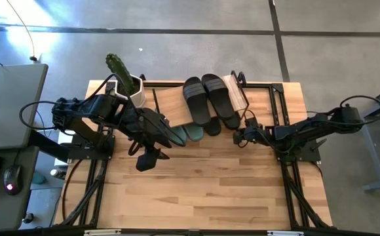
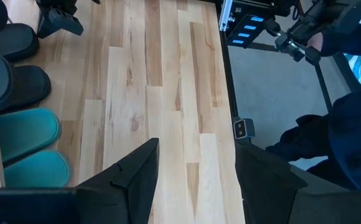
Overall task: Pick and place slides into the shelf
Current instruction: Adjust the slippers under the shelf
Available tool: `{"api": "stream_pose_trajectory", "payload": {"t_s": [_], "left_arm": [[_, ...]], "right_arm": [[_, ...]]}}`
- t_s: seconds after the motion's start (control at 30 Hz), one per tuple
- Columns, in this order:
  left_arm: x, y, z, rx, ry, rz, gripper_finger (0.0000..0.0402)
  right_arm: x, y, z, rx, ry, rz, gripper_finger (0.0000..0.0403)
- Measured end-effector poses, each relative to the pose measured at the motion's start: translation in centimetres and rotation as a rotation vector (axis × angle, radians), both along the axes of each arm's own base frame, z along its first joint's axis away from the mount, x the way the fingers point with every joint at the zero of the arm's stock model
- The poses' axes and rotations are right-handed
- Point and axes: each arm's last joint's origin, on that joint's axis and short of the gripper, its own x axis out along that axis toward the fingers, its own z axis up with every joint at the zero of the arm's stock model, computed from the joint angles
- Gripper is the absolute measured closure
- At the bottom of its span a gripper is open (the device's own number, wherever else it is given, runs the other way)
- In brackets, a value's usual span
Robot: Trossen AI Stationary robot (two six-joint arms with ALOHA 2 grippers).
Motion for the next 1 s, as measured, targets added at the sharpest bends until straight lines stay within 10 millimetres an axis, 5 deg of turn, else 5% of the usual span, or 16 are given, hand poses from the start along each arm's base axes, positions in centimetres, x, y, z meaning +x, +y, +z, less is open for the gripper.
{"api": "stream_pose_trajectory", "payload": {"t_s": [0.47, 0.67, 1.0], "left_arm": [[-0.4, 0.1, -0.4, -0.051, 0.072, 0.069, 0.0208], [-2.4, 0.4, -1.8, 0.02, 0.31, 0.312, 0.0208], [-6.3, 0.2, -5.1, 0.022, 0.361, 0.602, 0.0208]], "right_arm": [[0.0, 0.6, -0.1, 0.077, 0.007, 0.091, 0.0403], [0.2, 1.4, 0.3, 0.077, -0.028, 0.146, 0.0403], [0.4, 2.2, 1.9, 0.037, -0.126, 0.241, 0.0403]]}}
